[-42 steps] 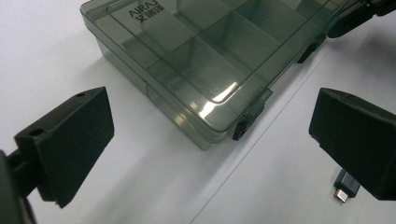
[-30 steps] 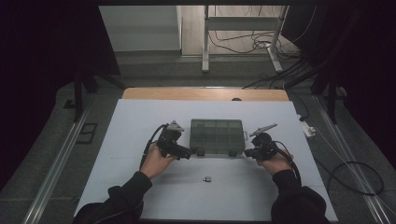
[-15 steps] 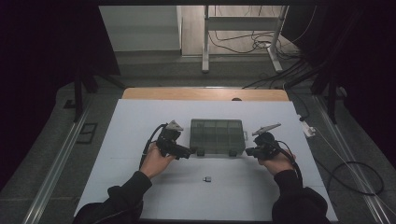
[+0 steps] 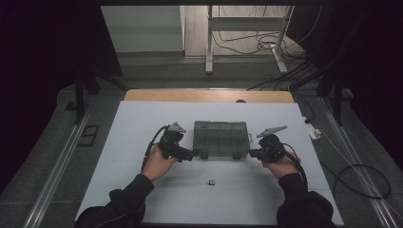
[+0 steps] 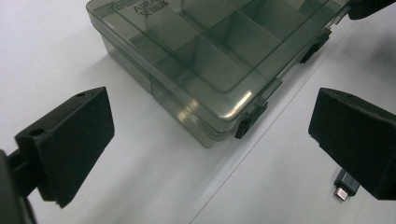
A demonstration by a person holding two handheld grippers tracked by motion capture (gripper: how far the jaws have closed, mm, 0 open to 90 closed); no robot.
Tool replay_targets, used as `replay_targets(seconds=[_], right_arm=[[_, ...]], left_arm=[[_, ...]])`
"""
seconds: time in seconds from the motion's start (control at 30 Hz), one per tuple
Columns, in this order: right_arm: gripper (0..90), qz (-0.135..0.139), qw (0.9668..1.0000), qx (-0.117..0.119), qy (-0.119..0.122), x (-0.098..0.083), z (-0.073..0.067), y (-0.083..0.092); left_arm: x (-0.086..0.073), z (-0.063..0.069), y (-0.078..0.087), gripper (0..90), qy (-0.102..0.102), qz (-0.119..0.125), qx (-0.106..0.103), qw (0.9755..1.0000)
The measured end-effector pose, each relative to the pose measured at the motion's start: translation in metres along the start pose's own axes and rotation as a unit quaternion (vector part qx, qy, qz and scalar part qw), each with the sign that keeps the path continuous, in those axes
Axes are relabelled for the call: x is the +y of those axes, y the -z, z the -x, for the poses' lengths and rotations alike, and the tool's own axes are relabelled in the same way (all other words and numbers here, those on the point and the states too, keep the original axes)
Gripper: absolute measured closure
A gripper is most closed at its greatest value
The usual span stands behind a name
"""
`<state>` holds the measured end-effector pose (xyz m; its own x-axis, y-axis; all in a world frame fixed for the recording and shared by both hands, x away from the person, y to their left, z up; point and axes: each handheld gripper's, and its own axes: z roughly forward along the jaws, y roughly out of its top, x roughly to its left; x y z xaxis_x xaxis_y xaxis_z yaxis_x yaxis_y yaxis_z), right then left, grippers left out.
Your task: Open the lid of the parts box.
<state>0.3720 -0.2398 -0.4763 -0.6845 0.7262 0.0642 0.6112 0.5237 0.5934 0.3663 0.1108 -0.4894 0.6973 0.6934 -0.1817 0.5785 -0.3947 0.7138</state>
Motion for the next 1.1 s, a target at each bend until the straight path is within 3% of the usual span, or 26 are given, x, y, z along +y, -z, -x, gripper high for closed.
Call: replay_targets(seconds=[0.17, 0.57, 1.1], right_arm=[[88.8, 0.012, 0.9999, -0.004, 0.001, 0.001, -0.002, 0.003], [88.8, 0.074, 0.9971, -0.018, 0.002, 0.010, -0.003, 0.016], [88.8, 0.109, 0.9938, -0.021, -0.010, 0.020, 0.000, 0.018]], left_arm=[[0.000, -0.001, 0.001, 0.5, 0.004, 0.004, -0.003, 1.0000], [0.000, -0.001, 0.000, 0.0, 0.002, 0.005, -0.014, 0.9999], [0.003, 0.004, -0.006, 0.0, -0.001, 0.009, -0.024, 0.9997]])
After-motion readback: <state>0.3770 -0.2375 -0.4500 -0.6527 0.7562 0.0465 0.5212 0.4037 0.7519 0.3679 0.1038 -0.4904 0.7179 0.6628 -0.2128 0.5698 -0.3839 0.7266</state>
